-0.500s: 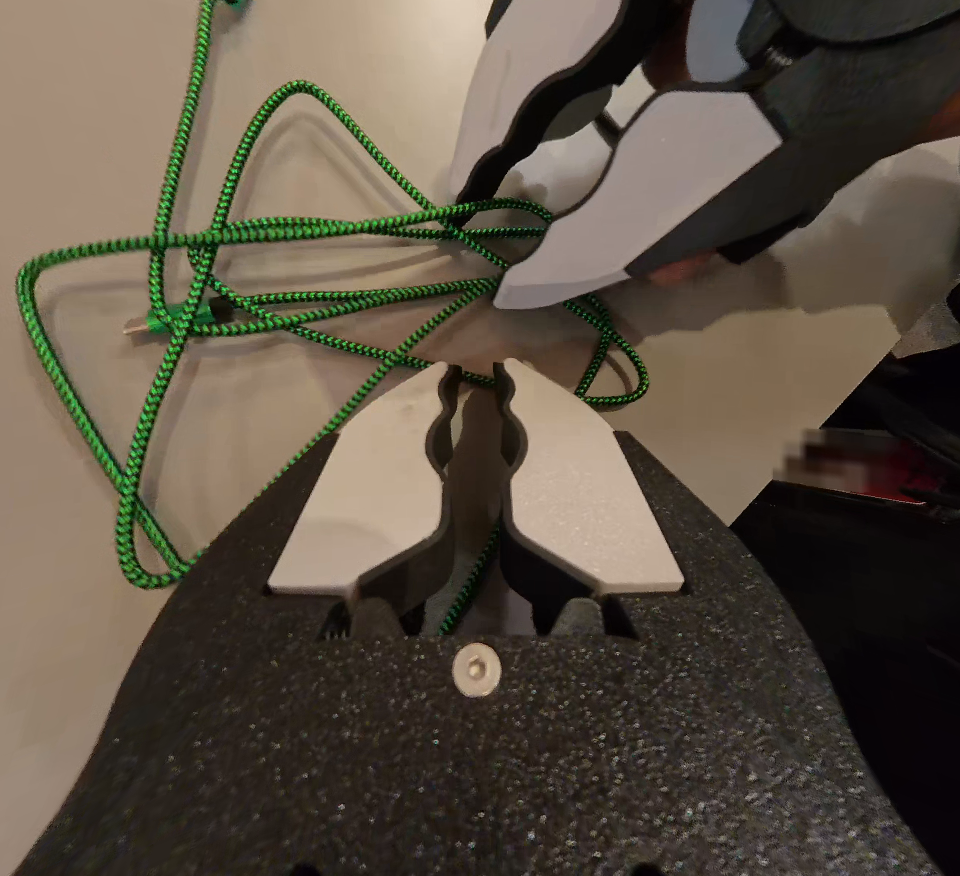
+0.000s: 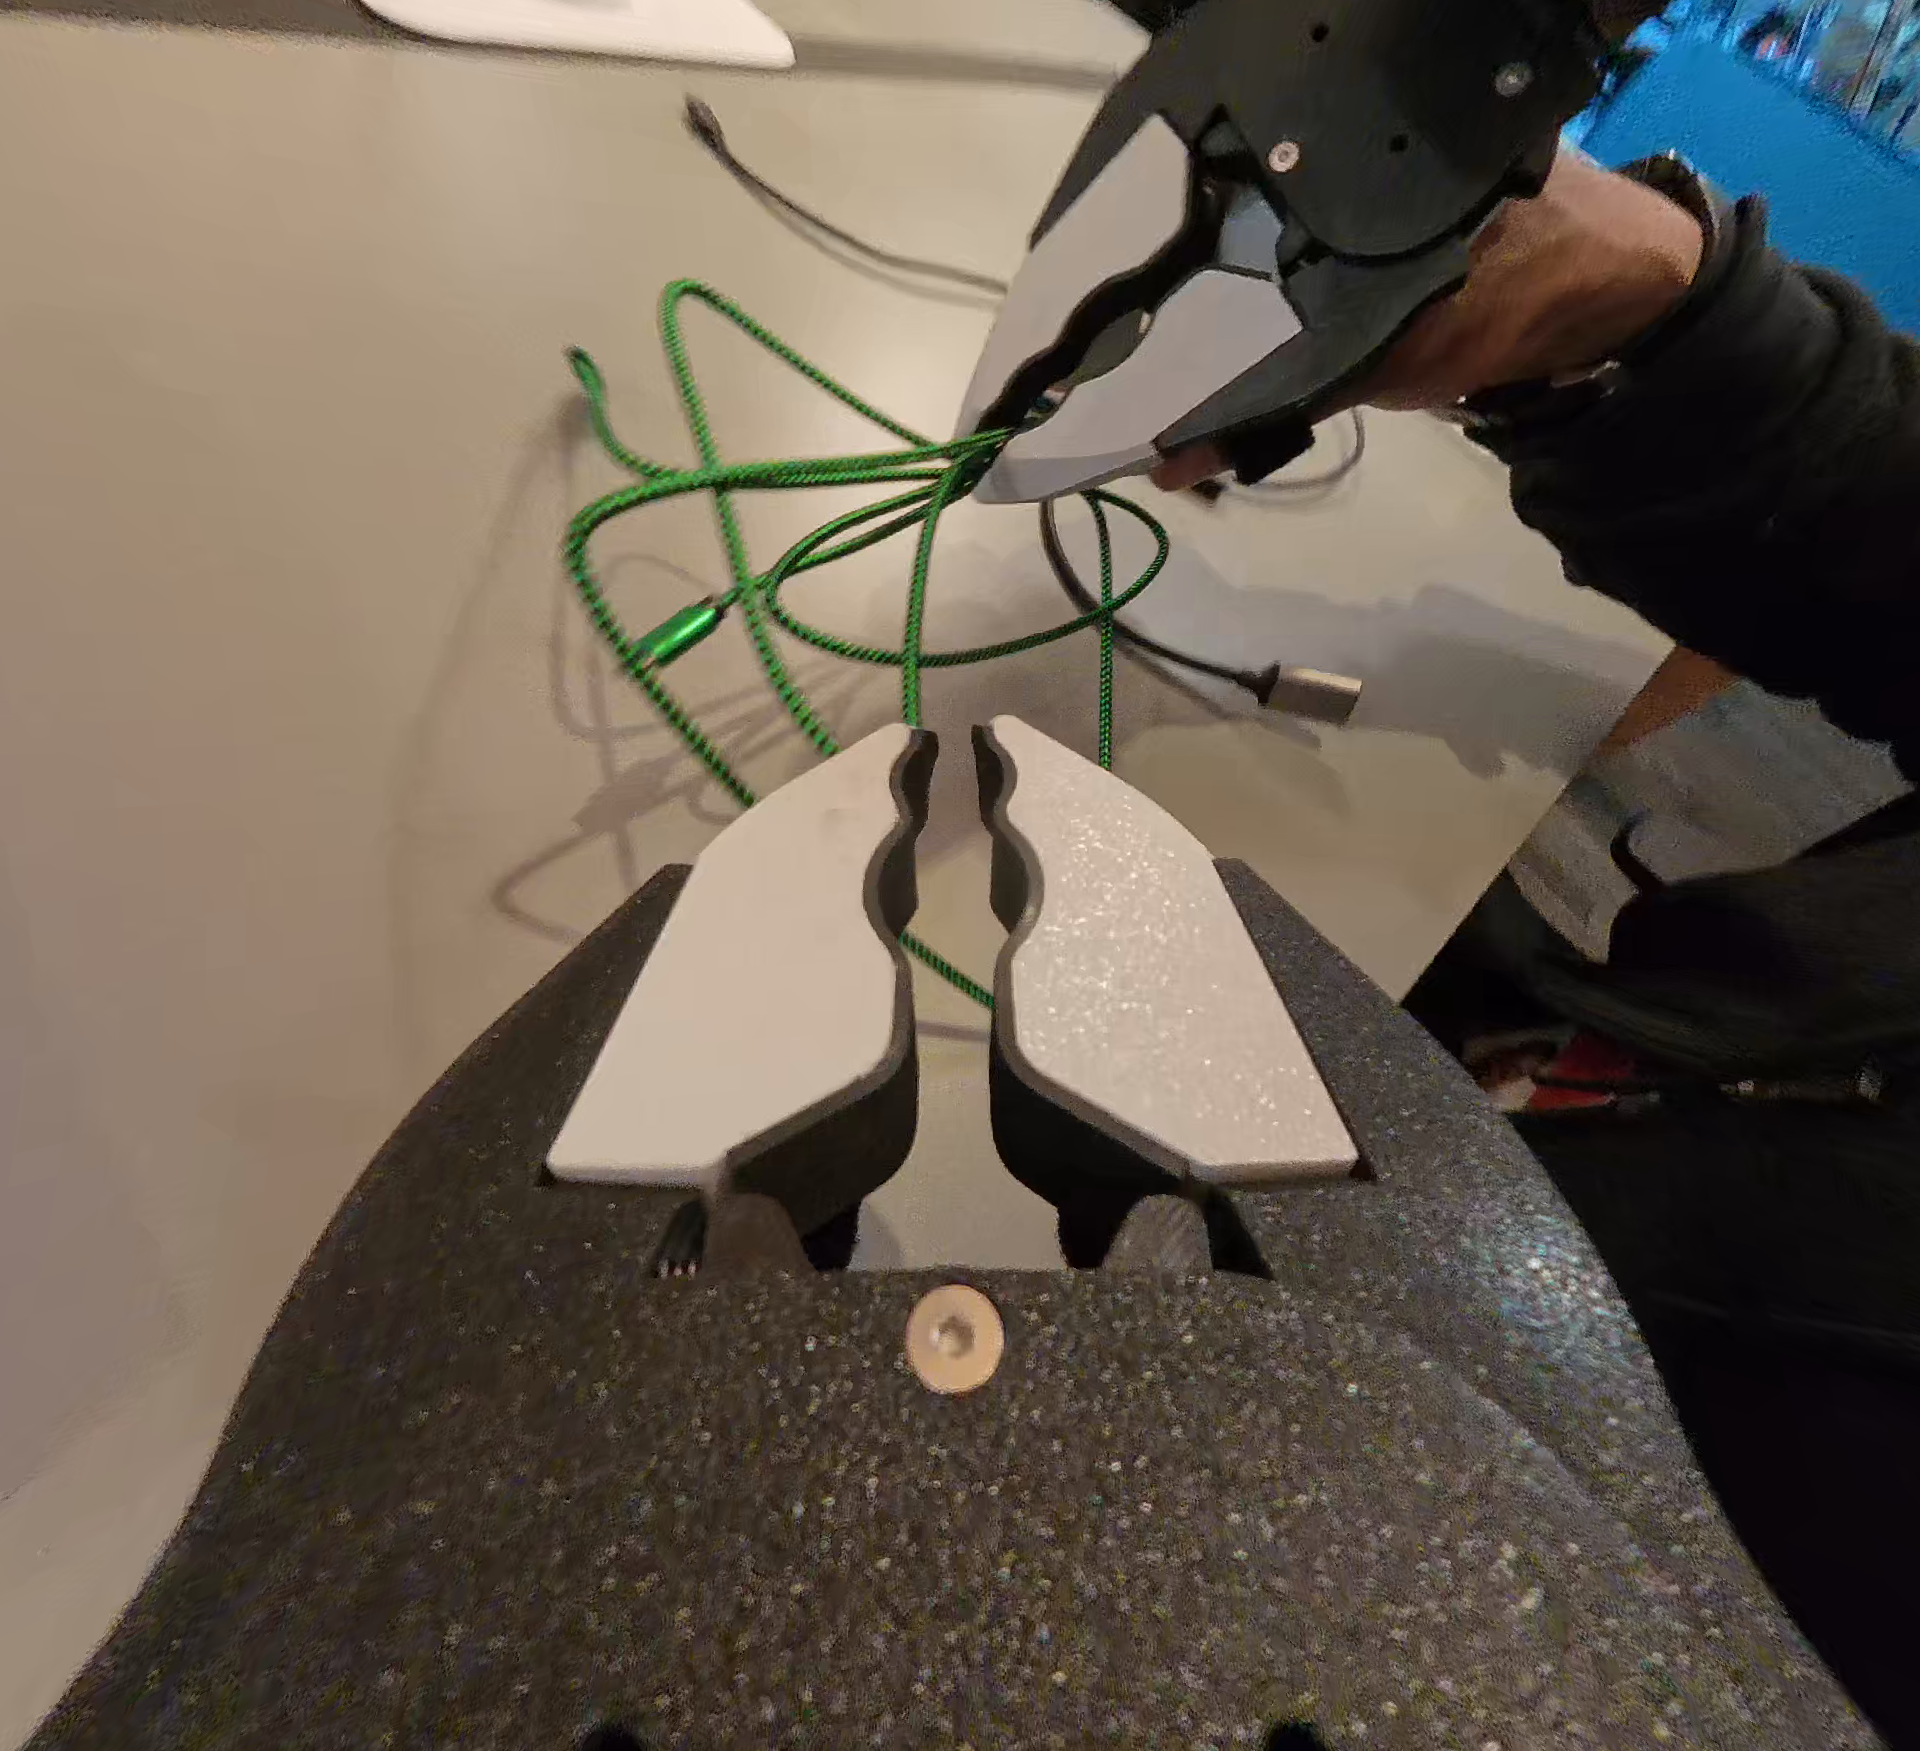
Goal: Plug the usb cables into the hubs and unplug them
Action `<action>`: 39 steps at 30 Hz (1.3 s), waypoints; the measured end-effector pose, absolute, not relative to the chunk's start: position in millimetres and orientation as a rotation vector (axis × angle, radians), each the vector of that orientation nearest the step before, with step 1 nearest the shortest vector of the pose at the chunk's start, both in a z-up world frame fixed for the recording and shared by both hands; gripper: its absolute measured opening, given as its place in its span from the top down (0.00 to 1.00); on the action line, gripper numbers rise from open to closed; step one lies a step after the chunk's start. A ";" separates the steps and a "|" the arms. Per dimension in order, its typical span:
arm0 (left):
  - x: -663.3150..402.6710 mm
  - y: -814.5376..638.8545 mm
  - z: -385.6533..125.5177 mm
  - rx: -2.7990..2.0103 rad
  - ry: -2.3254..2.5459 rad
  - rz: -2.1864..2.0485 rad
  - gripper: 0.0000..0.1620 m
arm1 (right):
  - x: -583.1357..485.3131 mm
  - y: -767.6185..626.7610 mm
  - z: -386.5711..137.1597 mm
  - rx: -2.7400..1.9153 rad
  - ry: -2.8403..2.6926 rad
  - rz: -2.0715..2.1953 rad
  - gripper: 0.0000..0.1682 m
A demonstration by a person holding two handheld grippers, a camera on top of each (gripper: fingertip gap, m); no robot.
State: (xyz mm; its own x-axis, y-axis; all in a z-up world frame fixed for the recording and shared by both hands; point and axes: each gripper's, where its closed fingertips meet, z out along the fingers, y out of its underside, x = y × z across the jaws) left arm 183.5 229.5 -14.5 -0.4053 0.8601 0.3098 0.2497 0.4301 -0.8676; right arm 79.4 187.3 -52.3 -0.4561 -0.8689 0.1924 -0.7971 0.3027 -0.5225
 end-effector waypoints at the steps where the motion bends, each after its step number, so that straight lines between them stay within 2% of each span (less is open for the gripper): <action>1: 187.2 224.3 -8.7 -0.910 -1.873 0.999 0.95 | 72.5 182.4 -41.6 -1.564 2.440 -0.901 0.98; 6: 198.3 192.3 -3.5 -0.811 -1.863 1.067 0.95 | 29.6 168.8 23.0 -1.547 2.489 -1.101 0.99; 13: 167.6 174.9 -35.4 -0.881 -1.838 1.003 0.95 | -73.2 199.3 112.1 -1.428 2.629 -1.349 0.98; 23: 143.1 190.2 -43.9 -0.980 -1.758 0.828 0.93 | -249.2 338.6 182.3 -1.132 2.941 -1.442 0.98; 26: 144.1 189.6 -42.5 -0.969 -1.751 0.835 0.93 | -296.5 370.3 169.3 -0.970 3.051 -1.428 0.98; 32: 142.4 190.7 -45.0 -0.988 -1.764 0.826 0.93 | -381.6 393.6 104.2 -0.728 3.219 -1.331 0.98; 39: 140.0 191.8 -49.5 -1.022 -1.796 0.827 0.93 | -434.8 399.8 -8.2 -0.901 3.306 -0.851 0.98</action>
